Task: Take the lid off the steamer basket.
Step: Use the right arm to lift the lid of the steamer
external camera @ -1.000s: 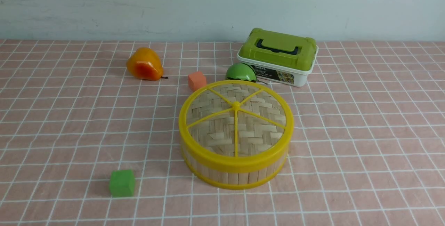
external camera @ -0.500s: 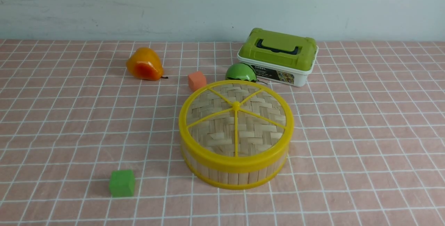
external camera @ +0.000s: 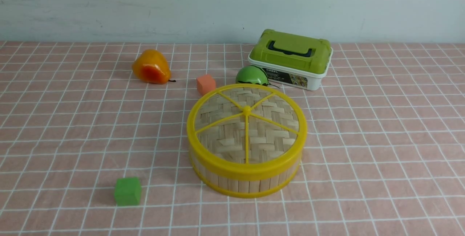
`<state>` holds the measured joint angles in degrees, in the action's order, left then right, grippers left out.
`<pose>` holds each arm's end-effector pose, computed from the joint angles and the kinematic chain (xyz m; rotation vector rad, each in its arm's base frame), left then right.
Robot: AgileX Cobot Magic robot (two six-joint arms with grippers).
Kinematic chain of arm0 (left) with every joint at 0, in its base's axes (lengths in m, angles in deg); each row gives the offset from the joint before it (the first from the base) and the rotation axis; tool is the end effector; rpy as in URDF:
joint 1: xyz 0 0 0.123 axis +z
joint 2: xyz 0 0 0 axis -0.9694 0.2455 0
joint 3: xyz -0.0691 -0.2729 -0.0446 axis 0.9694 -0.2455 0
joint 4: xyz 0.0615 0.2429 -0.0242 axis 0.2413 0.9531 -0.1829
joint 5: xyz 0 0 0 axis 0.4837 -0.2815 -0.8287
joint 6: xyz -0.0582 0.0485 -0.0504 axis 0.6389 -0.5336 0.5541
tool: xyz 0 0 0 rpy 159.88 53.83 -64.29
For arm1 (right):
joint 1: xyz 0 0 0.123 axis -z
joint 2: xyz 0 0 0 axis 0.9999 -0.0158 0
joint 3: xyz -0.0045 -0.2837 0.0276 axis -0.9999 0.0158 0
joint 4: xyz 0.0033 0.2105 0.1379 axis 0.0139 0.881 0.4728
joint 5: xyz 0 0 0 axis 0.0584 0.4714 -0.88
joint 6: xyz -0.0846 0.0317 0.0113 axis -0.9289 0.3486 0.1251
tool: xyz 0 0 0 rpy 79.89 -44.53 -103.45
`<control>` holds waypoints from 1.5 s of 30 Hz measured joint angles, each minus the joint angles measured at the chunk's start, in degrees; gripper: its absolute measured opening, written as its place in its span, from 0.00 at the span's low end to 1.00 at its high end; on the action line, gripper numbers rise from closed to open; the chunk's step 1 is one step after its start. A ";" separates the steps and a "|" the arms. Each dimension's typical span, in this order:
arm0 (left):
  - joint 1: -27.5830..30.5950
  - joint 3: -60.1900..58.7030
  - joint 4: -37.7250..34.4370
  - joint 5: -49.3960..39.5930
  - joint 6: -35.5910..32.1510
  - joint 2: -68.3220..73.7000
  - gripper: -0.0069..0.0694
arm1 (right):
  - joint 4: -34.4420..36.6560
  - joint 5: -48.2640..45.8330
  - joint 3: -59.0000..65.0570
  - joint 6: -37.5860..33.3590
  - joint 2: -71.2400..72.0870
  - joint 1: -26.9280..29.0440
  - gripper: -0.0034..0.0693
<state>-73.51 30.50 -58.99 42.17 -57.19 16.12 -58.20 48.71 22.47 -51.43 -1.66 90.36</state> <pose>0.0529 0.0013 0.1706 -0.2698 1.8486 -0.1592 0.0530 0.0143 0.1766 0.6722 1.7517 0.7301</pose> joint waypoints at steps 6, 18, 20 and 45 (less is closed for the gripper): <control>0.00 0.00 0.00 0.00 0.00 0.00 0.40 | 12.74 2.14 0.04 5.45 0.00 0.00 0.21; 0.00 0.00 0.00 0.00 0.00 0.00 0.40 | 7.76 3.64 -6.27 -14.41 -0.31 0.00 0.22; 0.00 0.00 0.00 0.00 0.00 0.00 0.40 | 5.74 1.13 -9.89 -18.44 -1.46 0.00 0.20; 0.00 0.00 0.00 0.00 0.00 0.00 0.40 | -12.48 -45.10 -85.91 -40.39 -81.40 -20.61 0.06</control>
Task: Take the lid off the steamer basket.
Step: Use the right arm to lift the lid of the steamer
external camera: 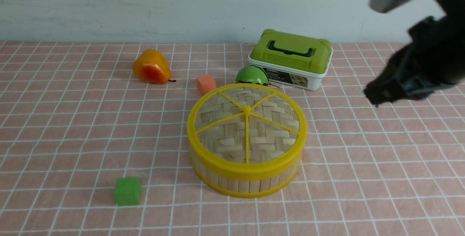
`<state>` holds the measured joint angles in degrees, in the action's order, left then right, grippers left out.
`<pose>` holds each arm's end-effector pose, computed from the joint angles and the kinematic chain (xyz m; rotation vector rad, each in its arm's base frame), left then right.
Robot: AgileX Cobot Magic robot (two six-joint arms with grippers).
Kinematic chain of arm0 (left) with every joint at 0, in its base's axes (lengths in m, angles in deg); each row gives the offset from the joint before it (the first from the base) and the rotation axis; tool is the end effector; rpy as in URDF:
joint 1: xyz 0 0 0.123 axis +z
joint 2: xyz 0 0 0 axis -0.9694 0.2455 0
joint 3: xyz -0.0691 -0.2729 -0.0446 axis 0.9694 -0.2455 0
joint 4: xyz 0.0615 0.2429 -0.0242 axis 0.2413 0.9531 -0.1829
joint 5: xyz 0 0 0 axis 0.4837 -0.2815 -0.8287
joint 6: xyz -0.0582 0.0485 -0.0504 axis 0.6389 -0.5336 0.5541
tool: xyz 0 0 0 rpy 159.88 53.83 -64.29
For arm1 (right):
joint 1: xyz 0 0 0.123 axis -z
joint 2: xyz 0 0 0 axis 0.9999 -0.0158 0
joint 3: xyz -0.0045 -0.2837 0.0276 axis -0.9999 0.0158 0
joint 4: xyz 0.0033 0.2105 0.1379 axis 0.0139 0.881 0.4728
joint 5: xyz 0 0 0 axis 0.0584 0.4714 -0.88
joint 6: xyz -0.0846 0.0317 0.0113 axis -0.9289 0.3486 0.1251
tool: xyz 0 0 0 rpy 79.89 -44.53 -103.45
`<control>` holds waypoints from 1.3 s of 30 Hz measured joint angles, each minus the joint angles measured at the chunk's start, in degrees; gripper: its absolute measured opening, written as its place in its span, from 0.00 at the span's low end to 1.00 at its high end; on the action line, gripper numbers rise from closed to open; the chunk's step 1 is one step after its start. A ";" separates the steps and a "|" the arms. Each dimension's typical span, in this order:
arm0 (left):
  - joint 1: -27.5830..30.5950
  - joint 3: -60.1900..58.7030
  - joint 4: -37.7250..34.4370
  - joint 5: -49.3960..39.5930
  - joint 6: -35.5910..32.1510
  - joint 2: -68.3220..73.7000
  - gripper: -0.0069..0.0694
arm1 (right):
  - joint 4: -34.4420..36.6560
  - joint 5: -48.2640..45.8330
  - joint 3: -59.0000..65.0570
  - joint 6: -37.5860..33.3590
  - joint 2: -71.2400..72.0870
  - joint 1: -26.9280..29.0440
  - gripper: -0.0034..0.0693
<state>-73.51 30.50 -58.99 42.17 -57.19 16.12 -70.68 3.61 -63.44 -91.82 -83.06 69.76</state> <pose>0.0529 0.0013 0.1706 -0.2698 1.8486 -0.1592 0.2627 0.1170 0.3940 -0.7934 2.4185 0.3790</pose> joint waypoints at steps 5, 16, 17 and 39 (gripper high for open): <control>0.00 0.00 0.00 0.00 0.00 0.00 0.40 | -5.42 -1.24 -12.00 5.20 -14.76 -4.37 0.12; 0.00 0.00 0.00 0.00 0.00 0.00 0.40 | -1.79 -1.59 -31.21 7.09 -36.54 -6.93 0.58; 0.00 0.00 0.00 0.00 0.00 0.00 0.40 | -1.46 -1.52 -31.69 7.09 -37.08 -6.93 0.59; 0.00 0.00 0.00 0.00 0.00 0.00 0.40 | -2.61 0.49 -35.98 6.19 -45.45 -9.12 0.16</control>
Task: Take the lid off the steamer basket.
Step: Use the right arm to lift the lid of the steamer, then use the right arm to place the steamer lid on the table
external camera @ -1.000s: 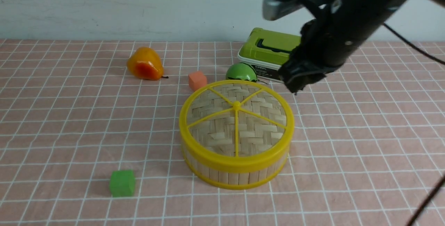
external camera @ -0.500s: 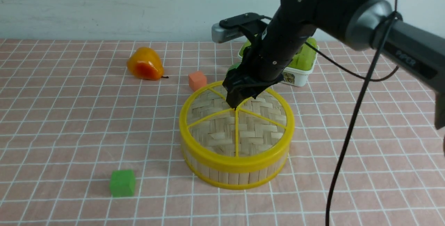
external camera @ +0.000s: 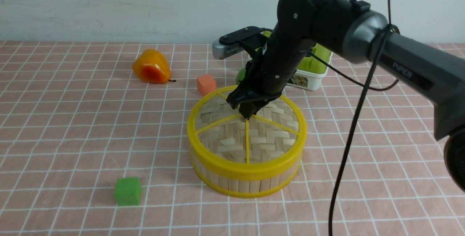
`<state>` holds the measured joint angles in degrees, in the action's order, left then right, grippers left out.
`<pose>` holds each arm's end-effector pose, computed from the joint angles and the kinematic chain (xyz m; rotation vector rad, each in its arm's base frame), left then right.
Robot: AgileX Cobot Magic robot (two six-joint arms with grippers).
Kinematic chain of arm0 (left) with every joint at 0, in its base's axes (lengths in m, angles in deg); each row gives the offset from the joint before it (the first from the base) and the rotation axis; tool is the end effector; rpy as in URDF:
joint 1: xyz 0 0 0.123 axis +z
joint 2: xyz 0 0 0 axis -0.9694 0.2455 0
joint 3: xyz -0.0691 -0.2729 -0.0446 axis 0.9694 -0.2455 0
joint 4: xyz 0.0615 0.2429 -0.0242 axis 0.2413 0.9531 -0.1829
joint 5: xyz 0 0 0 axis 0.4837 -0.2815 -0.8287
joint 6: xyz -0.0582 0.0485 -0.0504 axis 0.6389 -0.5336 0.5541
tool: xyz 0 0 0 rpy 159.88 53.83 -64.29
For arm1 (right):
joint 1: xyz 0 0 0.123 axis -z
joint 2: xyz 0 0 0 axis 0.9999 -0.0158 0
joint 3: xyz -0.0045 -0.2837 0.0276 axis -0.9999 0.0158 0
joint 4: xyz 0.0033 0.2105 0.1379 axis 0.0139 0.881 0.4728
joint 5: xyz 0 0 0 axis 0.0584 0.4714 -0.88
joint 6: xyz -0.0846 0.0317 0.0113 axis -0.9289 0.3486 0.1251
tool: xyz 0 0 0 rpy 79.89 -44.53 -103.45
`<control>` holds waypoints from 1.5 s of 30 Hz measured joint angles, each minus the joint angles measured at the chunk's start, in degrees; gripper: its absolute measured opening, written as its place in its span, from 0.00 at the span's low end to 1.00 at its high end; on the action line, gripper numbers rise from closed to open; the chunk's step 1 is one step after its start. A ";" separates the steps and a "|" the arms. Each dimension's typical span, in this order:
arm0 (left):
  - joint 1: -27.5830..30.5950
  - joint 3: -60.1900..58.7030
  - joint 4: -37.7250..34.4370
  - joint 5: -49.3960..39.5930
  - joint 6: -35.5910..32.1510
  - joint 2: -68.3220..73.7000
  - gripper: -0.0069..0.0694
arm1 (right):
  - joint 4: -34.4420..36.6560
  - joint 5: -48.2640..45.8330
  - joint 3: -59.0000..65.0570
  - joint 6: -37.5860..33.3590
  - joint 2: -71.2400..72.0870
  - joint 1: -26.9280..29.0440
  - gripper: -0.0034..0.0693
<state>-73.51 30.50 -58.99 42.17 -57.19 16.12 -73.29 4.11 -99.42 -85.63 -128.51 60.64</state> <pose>0.0529 0.0013 0.1706 -0.2698 1.8486 -0.1592 0.4181 0.2490 0.2651 -0.9001 2.5804 0.4036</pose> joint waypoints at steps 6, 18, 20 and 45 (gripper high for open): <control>0.00 0.00 0.00 0.00 0.00 0.00 0.40 | -0.70 -5.47 -1.61 -0.06 5.77 1.10 0.16; 0.00 0.00 0.00 0.00 0.00 0.00 0.40 | -2.97 -6.32 11.41 0.01 26.03 21.66 0.16; 0.00 0.00 0.00 0.00 0.00 0.00 0.40 | -3.07 -5.50 17.80 0.01 27.60 24.66 0.16; 0.00 0.00 0.00 0.00 0.00 0.00 0.40 | -1.14 27.15 45.39 -0.84 17.87 27.83 0.16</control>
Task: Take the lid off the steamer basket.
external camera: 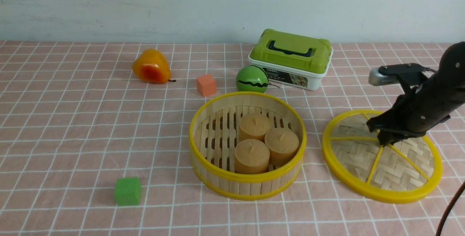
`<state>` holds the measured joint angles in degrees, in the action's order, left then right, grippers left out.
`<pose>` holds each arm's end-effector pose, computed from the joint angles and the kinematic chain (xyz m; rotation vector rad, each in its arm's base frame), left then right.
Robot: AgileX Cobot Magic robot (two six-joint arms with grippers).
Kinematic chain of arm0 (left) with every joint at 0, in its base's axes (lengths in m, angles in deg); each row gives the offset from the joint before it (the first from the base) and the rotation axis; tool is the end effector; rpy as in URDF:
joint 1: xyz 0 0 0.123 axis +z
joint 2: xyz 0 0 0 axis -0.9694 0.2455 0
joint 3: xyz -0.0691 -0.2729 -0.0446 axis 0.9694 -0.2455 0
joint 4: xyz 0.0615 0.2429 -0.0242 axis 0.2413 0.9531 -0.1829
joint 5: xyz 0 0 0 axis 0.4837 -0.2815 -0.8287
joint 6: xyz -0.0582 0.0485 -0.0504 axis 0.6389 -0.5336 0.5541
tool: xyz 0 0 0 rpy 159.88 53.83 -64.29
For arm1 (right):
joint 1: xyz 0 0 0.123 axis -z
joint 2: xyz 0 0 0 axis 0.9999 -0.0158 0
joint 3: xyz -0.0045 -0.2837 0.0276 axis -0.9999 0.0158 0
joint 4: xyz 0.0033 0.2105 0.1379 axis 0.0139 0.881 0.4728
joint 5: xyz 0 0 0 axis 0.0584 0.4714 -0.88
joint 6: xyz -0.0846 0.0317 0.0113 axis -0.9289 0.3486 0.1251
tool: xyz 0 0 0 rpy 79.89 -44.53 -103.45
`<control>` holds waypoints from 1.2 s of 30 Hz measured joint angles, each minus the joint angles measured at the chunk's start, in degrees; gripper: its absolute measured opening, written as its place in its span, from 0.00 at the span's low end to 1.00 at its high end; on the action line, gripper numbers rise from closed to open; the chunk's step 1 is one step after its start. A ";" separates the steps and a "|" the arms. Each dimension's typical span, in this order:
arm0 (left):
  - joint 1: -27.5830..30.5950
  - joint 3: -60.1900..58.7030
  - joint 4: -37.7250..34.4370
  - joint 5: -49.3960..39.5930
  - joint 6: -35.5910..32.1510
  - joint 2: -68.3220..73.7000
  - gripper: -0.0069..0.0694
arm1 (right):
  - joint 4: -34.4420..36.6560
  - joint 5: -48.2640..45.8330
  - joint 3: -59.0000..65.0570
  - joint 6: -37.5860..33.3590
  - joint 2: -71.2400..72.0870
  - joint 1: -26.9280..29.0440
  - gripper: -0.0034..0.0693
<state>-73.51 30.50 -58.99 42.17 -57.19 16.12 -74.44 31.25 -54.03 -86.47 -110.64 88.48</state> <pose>0.0529 0.0013 0.1706 -0.2698 1.8486 -0.1592 0.3936 0.0165 0.1966 -0.1479 2.7067 0.1668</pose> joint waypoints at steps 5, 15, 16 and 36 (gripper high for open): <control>0.00 0.00 0.00 0.00 0.00 0.00 0.40 | 1.80 -0.57 -0.35 0.07 -0.04 0.00 0.23; 0.00 0.00 0.00 0.00 0.00 0.00 0.40 | 3.45 -11.32 -4.40 0.20 11.58 0.00 0.52; 0.00 0.00 0.00 0.00 0.00 0.00 0.40 | 3.56 -12.51 -4.40 0.20 17.21 0.00 0.53; 0.00 0.00 0.00 0.00 0.00 0.00 0.40 | 3.87 -7.40 27.79 -0.66 72.20 0.00 0.02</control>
<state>-73.51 30.50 -58.99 42.17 -57.19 16.12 -70.56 23.85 -26.24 -87.12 -38.44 88.48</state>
